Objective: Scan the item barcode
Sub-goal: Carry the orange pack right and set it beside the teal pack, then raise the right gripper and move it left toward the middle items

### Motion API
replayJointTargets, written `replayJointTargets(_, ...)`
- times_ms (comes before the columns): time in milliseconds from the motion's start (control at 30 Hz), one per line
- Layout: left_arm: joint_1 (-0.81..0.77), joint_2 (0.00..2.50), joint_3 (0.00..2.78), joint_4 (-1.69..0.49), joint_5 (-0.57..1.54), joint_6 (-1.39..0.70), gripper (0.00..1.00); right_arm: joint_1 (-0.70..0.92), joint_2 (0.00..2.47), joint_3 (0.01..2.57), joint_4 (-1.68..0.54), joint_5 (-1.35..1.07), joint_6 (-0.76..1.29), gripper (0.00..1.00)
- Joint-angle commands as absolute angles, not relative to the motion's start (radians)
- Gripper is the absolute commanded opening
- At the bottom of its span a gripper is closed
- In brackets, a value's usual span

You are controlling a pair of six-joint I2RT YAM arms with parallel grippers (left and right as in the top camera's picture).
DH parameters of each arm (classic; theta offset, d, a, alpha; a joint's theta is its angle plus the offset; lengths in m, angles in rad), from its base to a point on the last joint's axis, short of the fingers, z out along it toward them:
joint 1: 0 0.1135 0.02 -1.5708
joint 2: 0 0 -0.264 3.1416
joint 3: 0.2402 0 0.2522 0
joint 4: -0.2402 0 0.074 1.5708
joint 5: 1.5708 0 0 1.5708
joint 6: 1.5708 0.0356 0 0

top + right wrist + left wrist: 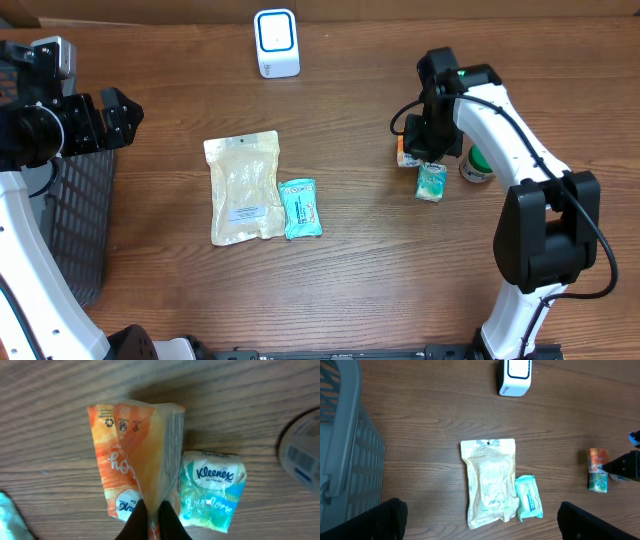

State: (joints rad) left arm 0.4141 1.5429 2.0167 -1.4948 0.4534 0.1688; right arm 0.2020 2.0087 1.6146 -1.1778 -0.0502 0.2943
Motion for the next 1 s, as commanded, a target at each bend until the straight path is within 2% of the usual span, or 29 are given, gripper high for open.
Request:
replayJointTargets(0, 0.416, 1.524, 2.023, -1.492, 0.467, 0.195, 1.00, 0.191, 2.005, 1.586, -1.151, -0.070, 0.284, 0.05)
replayJointTargets(100, 0.416, 1.524, 2.023, -1.492, 0.467, 0.195, 0.99, 0.181, 2.005, 1.573, -1.139, -0.069, 0.284, 0.13)
replayJointTargets(200, 0.416, 1.524, 2.023, -1.492, 0.467, 0.195, 1.00, 0.173, 2.005, 1.572, -1.149, -0.069, 0.284, 0.35)
replayJointTargets(267, 0.416, 1.524, 2.023, -1.492, 0.467, 0.195, 1.00, 0.170, 2.005, 1.573, -1.156, -0.070, 0.283, 0.42)
replayJointTargets(433, 0.416, 1.524, 2.023, -1.492, 0.467, 0.195, 1.00, 0.169, 1.984, 1.621, -1.231, -0.077, 0.240, 0.43)
replayJointTargets(633, 0.416, 1.524, 2.023, -1.492, 0.467, 0.195, 0.99, 0.176, 1.853, 1.687, -1.288, -0.198, 0.148, 0.43)
replayJointTargets(967, 0.416, 1.524, 2.023, -1.492, 0.467, 0.195, 1.00, 0.238, 1.651, 1.689, -1.313, -0.316, 0.139, 0.47)
